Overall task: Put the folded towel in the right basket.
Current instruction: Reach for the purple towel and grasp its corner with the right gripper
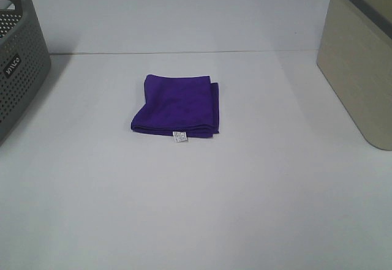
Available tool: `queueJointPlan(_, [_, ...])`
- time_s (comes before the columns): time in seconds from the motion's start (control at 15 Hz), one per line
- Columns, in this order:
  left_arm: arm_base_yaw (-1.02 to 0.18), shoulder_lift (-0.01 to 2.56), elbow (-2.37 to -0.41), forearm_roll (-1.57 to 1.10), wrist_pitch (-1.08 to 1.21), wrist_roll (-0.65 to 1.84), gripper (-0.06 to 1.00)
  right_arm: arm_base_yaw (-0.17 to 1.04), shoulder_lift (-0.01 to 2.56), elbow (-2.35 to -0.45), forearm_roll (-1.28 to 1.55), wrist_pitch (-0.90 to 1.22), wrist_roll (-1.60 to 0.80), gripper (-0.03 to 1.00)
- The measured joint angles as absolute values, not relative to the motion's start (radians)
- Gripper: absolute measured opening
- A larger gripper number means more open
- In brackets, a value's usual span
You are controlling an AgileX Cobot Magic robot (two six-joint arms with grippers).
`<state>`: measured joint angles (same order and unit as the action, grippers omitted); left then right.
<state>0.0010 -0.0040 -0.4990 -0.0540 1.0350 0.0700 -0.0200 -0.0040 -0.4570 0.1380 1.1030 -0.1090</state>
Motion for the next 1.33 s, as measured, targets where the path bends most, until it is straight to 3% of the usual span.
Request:
queueJointPlan(0.6, [0.001,-0.004,-0.499,-0.063,1.035,0.070,0.99,-0.020,0.040,-0.457,0.145,1.101,-0.110,0.94])
queueJointPlan(0.73, [0.001,-0.004,-0.499,-0.063,1.035,0.070,0.99,-0.020,0.221,-0.501,0.145,1.107,-0.110,0.94])
queueJointPlan(1.07, [0.001,-0.004,-0.499,-0.063,1.035,0.070,0.99,-0.020,0.834,-0.916,0.232,1.210,-0.109,0.94])
queueJointPlan(1.33, [0.001,-0.004,-0.499,-0.063,1.035,0.070,0.99,-0.020,1.112,-1.142,0.399,1.208,-0.109,0.94])
